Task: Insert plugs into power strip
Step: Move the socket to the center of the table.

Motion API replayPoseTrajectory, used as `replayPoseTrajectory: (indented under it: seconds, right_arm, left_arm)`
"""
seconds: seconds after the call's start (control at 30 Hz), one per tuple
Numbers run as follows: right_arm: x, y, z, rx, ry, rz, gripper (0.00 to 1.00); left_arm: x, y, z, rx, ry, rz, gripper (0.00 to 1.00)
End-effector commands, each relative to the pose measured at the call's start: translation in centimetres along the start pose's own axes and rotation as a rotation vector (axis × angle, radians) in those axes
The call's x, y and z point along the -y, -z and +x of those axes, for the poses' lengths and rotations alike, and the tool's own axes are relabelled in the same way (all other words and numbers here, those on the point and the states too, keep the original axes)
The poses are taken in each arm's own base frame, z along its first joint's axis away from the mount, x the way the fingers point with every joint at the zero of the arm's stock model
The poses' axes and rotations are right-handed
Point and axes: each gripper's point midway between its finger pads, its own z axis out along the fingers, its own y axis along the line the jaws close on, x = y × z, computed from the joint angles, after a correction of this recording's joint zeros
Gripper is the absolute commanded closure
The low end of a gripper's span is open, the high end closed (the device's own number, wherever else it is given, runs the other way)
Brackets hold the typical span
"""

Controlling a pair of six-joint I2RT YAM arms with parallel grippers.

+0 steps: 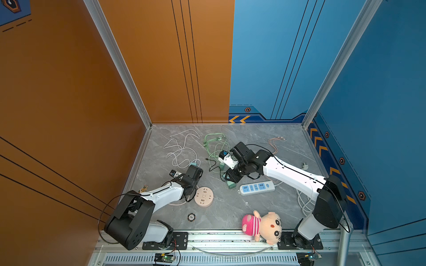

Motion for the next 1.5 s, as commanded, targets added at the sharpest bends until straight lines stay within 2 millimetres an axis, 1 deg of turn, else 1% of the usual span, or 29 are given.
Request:
replayPoseTrajectory:
  seconds: [0.0,0.03,0.1,0.13,0.17,0.2,0.3,0.33,0.43,0.5,0.57,0.7,0.83,0.87,1.0,1.1,1.13,1.2,1.23,1.3,1.33,1.47]
  right_arm:
    - [0.8,0.2,-1.3,0.034,0.046,0.046,1.00]
    - [0.7,0.1,-1.4,0.036,0.044,0.038,1.00]
    - [0.5,-0.1,-1.5,0.038,0.043,0.026,1.00]
    - [0.4,-0.2,-1.5,0.039,0.044,0.023,1.00]
    - [0.4,-0.1,-1.7,0.044,0.046,0.023,1.00]
    - [0.4,-0.1,-1.8,0.048,0.050,0.025,1.00]
    - [0.5,0.0,-2.0,0.055,0.066,0.029,1.00]
    - [0.5,0.1,-2.1,0.057,0.069,0.034,1.00]
    - [0.6,0.3,-2.5,0.065,0.075,0.038,1.00]
    - [0.4,0.4,-2.7,0.070,0.080,0.032,1.00]
    - [0.3,0.4,-2.7,0.071,0.088,0.024,1.00]
    - [0.3,0.4,-3.0,0.073,0.107,0.034,1.00]
    - [0.9,0.5,-3.2,0.075,0.101,0.055,1.00]
    - [1.1,0.5,-3.2,0.075,0.096,0.057,1.00]
    - [1.3,0.3,-3.4,0.065,0.089,0.061,1.00]
    - [0.9,0.2,-3.5,0.060,0.098,0.050,1.00]
    - [0.7,0.2,-3.5,0.061,0.104,0.046,1.00]
    - [0.5,0.1,-3.6,0.059,0.117,0.044,1.00]
    - [0.5,-0.1,-3.6,0.057,0.121,0.043,1.00]
    - [0.4,-0.1,-3.7,0.055,0.121,0.038,1.00]
    - [0.3,-0.2,-3.7,0.052,0.123,0.033,1.00]
    - [0.1,-0.1,-3.8,0.051,0.132,0.024,1.00]
  left_arm:
    - [0.7,0.0,-0.8,0.069,0.086,0.022,0.99]
    - [1.1,0.1,-0.8,0.071,0.086,0.028,0.98]
    - [2.2,0.1,-0.6,0.060,0.056,0.040,0.90]
    - [2.6,0.3,-0.4,0.055,0.042,0.046,0.87]
    - [2.8,0.5,-0.2,0.054,0.027,0.048,0.84]
    - [2.9,0.7,0.0,0.052,0.008,0.047,0.79]
    - [3.4,1.7,0.2,0.046,-0.069,0.047,0.62]
    - [3.2,2.2,0.2,0.048,-0.108,0.031,0.61]
    - [2.9,4.4,-0.7,0.079,-0.212,0.012,0.62]
    - [2.2,5.8,-1.3,0.089,-0.275,0.001,0.64]
    - [1.3,6.7,-1.4,0.068,-0.330,-0.013,0.66]
    - [0.1,8.1,0.0,-0.029,-0.490,-0.039,0.74]
    - [-0.5,10.2,1.9,-0.095,-0.645,-0.042,0.97]
    - [-0.8,10.6,2.2,-0.115,-0.675,-0.048,1.00]
    - [-2.6,12.1,3.5,-0.209,-0.778,-0.103,1.00]
    - [-4.8,12.3,4.4,-0.271,-0.796,-0.132,1.00]
    - [-5.9,12.1,4.6,-0.287,-0.787,-0.148,1.00]
    - [-7.6,11.6,4.4,-0.287,-0.764,-0.176,1.00]
    - [-8.1,11.4,4.2,-0.275,-0.754,-0.185,1.00]
    - [-8.5,10.9,3.8,-0.261,-0.739,-0.189,1.00]
    - [-8.4,10.5,3.9,-0.263,-0.733,-0.178,1.00]
    - [-8.5,8.8,5.0,-0.335,-0.698,-0.157,1.00]
